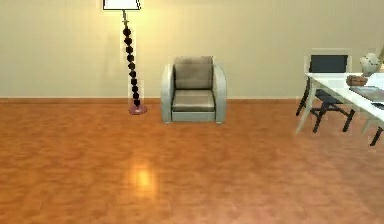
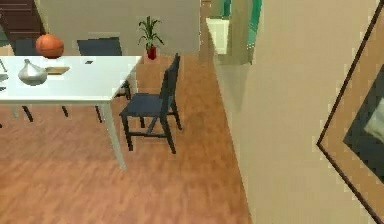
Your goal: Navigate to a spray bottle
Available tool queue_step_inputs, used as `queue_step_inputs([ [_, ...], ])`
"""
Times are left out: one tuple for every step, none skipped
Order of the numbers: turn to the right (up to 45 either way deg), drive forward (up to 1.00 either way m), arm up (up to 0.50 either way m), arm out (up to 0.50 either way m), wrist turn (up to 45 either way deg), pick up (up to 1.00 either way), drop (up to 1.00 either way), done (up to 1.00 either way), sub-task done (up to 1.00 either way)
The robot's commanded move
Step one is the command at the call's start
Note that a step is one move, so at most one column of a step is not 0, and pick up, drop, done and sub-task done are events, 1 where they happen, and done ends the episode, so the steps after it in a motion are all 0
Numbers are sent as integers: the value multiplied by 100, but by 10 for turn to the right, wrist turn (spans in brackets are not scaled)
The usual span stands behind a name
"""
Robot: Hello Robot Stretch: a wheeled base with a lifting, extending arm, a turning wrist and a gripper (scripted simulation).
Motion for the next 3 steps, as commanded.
queue_step_inputs([
  [240, 0, 0, 0, 0, 0, 0, 0, 0],
  [0, 100, 0, 0, 0, 0, 0, 0, 0],
  [0, 100, 0, 0, 0, 0, 0, 0, 0],
])
